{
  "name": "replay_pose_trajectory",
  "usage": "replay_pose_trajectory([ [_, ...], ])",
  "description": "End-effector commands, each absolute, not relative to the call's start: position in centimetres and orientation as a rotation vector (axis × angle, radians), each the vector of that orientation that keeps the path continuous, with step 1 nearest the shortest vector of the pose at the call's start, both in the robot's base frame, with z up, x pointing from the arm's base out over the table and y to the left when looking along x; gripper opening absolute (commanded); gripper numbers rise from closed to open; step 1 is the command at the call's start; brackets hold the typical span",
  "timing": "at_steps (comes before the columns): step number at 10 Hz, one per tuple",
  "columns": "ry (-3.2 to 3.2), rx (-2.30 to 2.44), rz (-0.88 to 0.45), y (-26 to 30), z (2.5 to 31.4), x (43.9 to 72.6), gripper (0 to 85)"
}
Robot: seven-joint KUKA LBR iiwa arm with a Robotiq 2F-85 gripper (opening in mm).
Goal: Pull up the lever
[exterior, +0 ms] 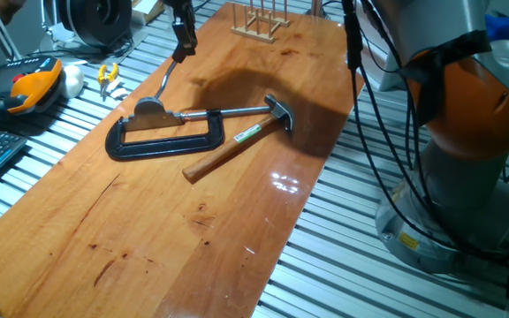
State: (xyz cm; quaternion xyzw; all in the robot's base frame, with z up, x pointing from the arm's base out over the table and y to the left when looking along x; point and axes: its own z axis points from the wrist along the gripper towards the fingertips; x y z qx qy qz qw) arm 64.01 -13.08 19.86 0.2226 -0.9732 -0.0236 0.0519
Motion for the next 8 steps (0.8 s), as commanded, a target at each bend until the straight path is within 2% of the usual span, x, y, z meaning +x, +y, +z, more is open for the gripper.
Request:
replay_pose_trajectory([
  [1, -2.968, 0.679, -0.069, -12.9, 20.0, 64.1, 0.0],
  [8, -2.98, 0.668, -0.034, -9.9, 22.4, 65.8, 0.0],
])
